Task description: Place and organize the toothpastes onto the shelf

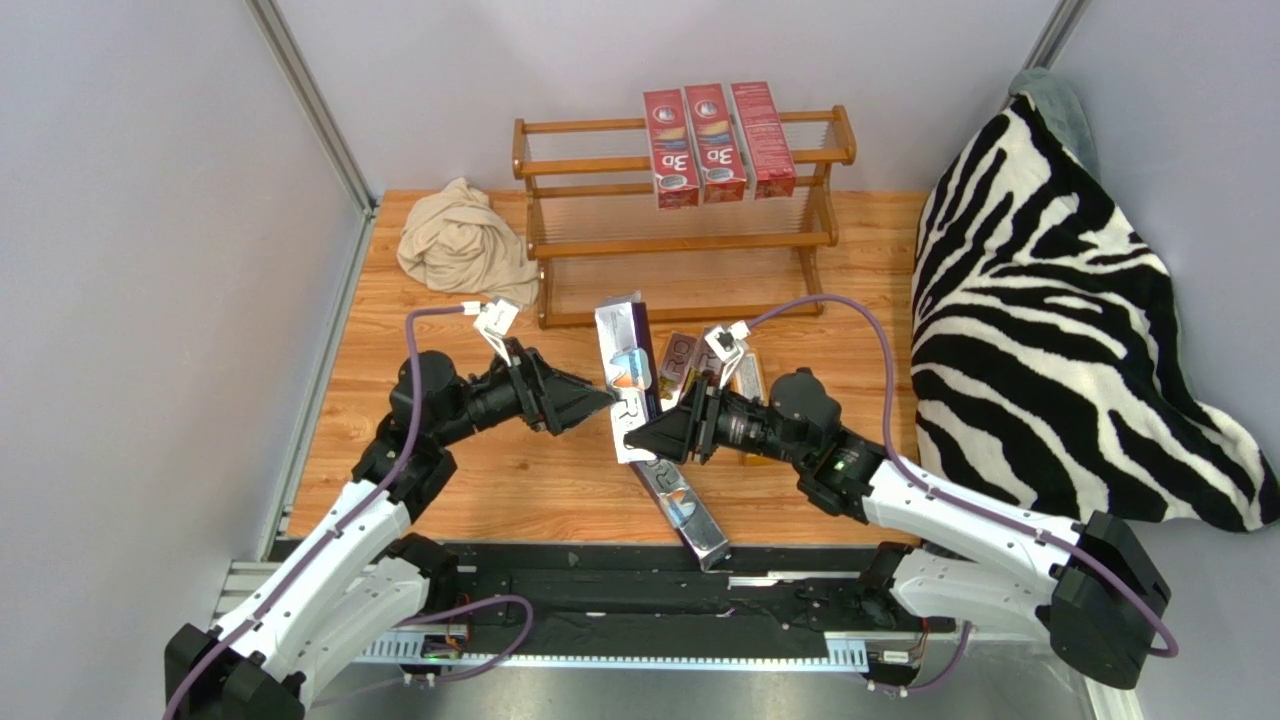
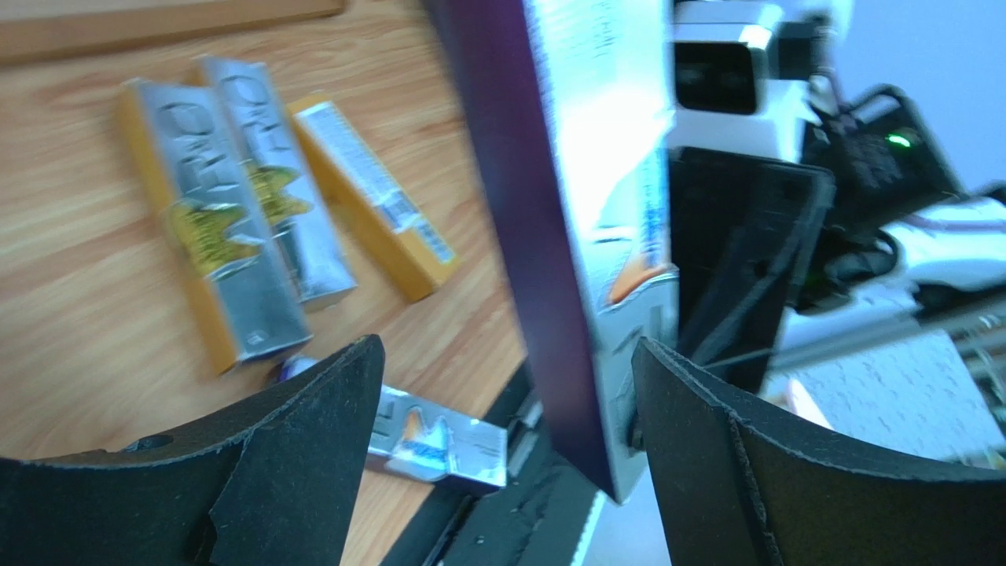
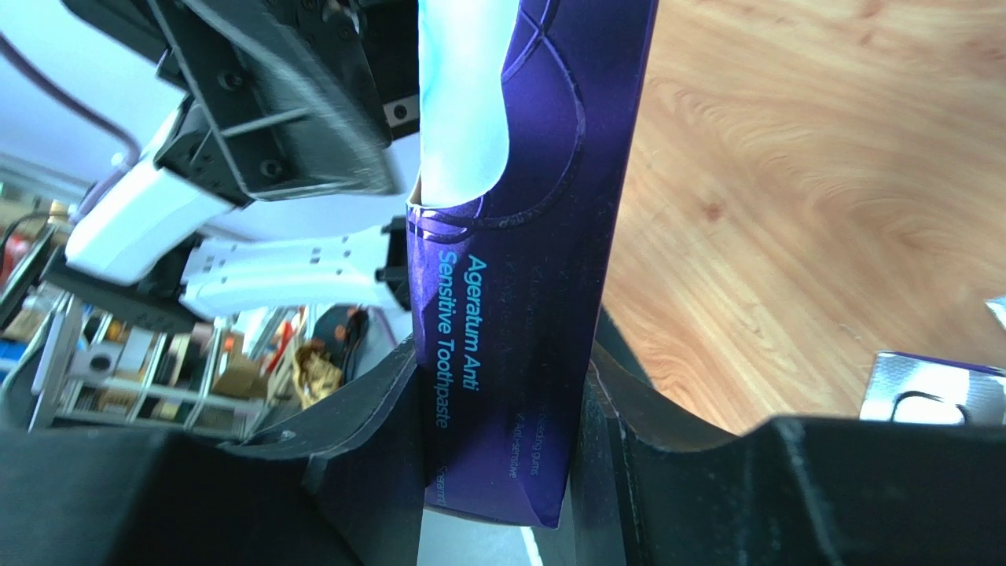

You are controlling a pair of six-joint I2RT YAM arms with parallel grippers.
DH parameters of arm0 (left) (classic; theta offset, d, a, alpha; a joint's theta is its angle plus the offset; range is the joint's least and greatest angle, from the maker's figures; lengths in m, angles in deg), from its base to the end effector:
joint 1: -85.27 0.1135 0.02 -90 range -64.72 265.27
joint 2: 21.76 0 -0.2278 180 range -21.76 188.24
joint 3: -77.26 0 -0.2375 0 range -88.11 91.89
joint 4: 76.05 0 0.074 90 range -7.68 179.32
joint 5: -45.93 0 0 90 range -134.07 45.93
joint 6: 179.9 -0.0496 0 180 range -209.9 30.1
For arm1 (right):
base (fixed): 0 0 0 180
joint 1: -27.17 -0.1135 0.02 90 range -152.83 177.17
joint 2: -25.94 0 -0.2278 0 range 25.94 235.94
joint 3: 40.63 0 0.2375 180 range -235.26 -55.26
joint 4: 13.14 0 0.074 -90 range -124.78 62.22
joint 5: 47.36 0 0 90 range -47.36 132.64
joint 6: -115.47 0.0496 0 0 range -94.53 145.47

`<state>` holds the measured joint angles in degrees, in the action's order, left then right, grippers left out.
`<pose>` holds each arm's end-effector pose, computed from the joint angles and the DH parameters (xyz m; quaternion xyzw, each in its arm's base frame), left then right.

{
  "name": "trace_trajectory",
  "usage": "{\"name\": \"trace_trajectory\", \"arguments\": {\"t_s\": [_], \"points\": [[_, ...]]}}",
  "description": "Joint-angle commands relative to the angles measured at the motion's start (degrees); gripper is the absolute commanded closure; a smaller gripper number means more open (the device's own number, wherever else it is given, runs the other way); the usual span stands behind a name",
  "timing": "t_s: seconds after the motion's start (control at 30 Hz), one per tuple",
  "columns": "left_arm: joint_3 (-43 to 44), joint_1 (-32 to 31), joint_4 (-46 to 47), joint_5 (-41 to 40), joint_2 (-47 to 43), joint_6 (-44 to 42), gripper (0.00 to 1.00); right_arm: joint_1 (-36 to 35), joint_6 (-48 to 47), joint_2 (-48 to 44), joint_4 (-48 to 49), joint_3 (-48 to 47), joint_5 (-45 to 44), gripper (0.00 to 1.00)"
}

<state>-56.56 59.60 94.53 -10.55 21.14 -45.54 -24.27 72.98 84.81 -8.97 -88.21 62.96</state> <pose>0.1728 -0.1135 0.2698 0.0745 0.7342 -0.5428 0.4009 0.1453 0.2099 0.2471 -0.1420 0.7335 0.5811 0.3228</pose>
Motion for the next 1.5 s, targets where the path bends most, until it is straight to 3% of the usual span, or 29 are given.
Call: {"name": "trace_trajectory", "arguments": {"t_s": [0.0,0.1,0.43,0.7,0.93,1.03,1.17,1.23,1.47], "points": [[-2.02,-0.52,19.98,11.03,0.61,4.94,0.14,-0.33,-1.37,1.5,6.24,-2.38,6.56,0.78],[-2.9,-0.52,25.52,13.84,2.19,7.14,0.14,-0.33,-0.23,2.82,8.7,-2.12,8.42,0.78],[-5.53,-0.43,31.69,14.73,5.45,7.85,0.17,-0.33,-0.66,4.41,11.51,-3.35,15.28,0.78],[-6.06,-0.43,31.27,15.26,2.55,6.44,0.22,-0.42,-0.66,6.34,12.48,-3.88,18.8,0.78],[-5.8,-0.43,28.19,15.09,1.76,5.91,0.57,-0.42,-1.36,6.78,11.34,-3.96,18.45,0.76],[-5.8,-0.52,27.66,14.56,1.58,6.09,0.59,-0.42,-1.98,6.61,9.32,-3.96,16.87,0.71],[-5.36,-0.43,27.48,12.72,1.14,7.23,0.6,-0.42,-1.8,5.73,8.0,-3.35,13.18,0.41],[-5.36,-0.52,27.92,10.7,0.61,9.07,0.6,-0.42,-1.72,4.33,8.0,-2.39,11.68,0.31],[-5.1,-0.43,30.03,1.92,-1.84,13.56,0.6,-0.5,-2.59,-5.07,6.42,2.35,1.16,0.18]]}}
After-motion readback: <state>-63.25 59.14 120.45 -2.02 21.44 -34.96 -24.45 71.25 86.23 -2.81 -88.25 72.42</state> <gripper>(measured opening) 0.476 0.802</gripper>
